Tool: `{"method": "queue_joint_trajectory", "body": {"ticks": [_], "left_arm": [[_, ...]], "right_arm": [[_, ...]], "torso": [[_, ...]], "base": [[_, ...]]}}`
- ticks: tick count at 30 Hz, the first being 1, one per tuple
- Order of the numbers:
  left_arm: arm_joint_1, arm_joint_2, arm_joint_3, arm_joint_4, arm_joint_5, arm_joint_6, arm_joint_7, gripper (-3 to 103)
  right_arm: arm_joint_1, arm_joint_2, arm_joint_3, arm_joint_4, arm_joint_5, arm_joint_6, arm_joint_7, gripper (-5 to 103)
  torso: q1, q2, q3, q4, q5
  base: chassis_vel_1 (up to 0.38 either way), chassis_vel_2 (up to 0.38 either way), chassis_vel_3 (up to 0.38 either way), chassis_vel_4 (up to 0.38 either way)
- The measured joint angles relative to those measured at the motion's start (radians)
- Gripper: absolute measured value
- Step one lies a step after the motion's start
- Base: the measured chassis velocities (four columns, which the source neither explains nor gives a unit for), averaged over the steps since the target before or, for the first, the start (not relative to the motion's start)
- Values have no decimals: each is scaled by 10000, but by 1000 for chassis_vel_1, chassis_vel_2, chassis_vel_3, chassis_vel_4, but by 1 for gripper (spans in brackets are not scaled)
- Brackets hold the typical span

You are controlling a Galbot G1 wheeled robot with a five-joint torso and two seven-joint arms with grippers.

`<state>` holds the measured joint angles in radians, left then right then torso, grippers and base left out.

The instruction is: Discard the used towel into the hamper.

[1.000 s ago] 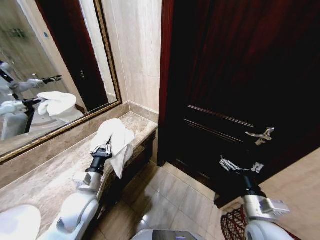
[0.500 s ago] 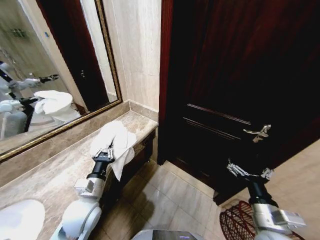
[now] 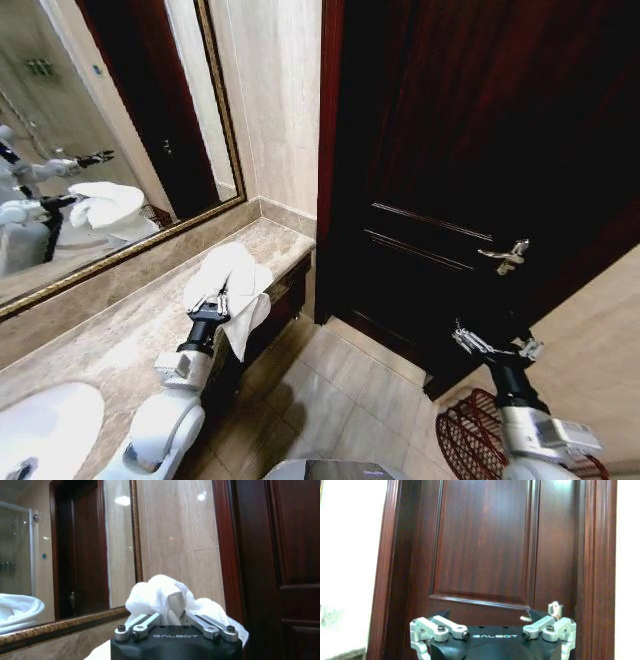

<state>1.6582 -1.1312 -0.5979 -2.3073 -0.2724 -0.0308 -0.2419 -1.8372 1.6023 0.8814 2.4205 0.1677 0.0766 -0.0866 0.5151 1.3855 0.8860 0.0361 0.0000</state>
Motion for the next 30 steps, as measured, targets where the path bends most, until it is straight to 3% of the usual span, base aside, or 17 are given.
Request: {"method": "queue_joint_trajectory", "body": {"ticks": [10,30], "left_arm": [[468,-238,-3,-333,205,-233,-17,5],[-466,289,179,1,-850,178,434,5]], "right_arm": [[-339,54,20,237,7,518,79,100],[-55,62,-144,431,-290,-112,264,100]], "torso": [[1,0,0,-1,1],[1,0,0,-2,0]], "base": [[-21,-22,-22,-26],[-103,-103,-103,-105]]}}
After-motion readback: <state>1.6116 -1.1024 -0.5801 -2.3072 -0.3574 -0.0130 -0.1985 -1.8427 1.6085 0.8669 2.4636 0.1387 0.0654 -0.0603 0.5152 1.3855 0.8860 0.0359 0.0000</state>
